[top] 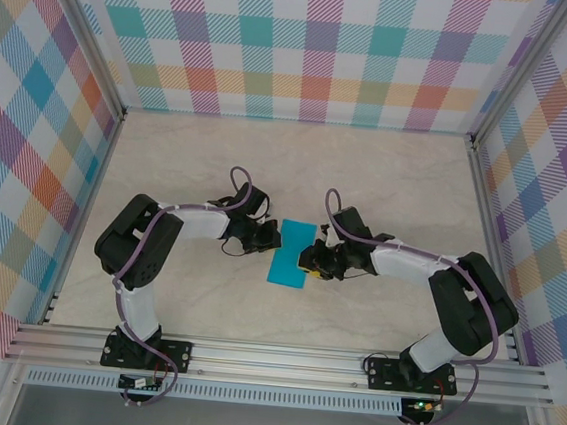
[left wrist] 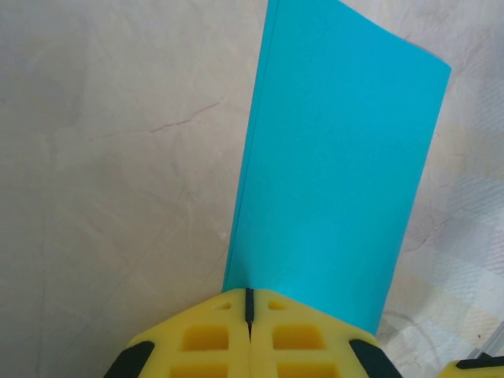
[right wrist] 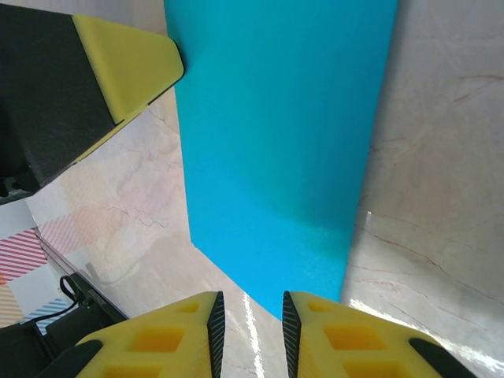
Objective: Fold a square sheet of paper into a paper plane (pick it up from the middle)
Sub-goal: Fold the square sheet of paper in half at the center of the table, then fold the triangle a second time at the center of the table.
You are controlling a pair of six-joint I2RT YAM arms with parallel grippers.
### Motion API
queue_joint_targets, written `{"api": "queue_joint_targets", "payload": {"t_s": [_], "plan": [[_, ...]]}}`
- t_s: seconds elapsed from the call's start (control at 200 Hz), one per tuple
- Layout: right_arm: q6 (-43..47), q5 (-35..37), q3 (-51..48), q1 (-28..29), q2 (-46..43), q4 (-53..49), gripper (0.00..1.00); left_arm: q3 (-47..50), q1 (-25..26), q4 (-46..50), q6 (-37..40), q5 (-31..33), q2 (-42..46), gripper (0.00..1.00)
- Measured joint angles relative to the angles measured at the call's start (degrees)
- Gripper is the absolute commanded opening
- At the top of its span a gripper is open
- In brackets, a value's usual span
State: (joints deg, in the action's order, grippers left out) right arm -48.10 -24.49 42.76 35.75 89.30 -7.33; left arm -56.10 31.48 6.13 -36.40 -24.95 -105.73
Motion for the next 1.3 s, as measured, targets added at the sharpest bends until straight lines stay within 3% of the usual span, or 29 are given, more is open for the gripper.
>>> {"api": "queue_joint_targets", "payload": {"t_s": [0.5,0.695,0.87,1.02,1.3], "plan": [[1.1,-0.6,-4.4,1.0,2.2,4.8,0.28,0.7,0.8,2.6,-0.9,2.3,1.9,0.02],[2.4,-0.3,-4.4,1.0,2.9,4.4,0.29,1.6,0.8,4.7,-1.7,3.5,4.9,0.13],[3.7,1.5,-4.4,1.0,-1.1,1.0,0.31,1.6,0.9,5.7,-2.2,5.1,8.3,0.31],[4.0,1.5,-4.1,1.0,-3.6,0.4,0.31,1.9,0.9,4.8,-3.5,4.5,8.6,0.38],[4.0,1.6,-3.8,1.0,-3.7,0.3,0.35,2.8,0.7,1.1,-5.5,1.7,7.7,0.41]]}}
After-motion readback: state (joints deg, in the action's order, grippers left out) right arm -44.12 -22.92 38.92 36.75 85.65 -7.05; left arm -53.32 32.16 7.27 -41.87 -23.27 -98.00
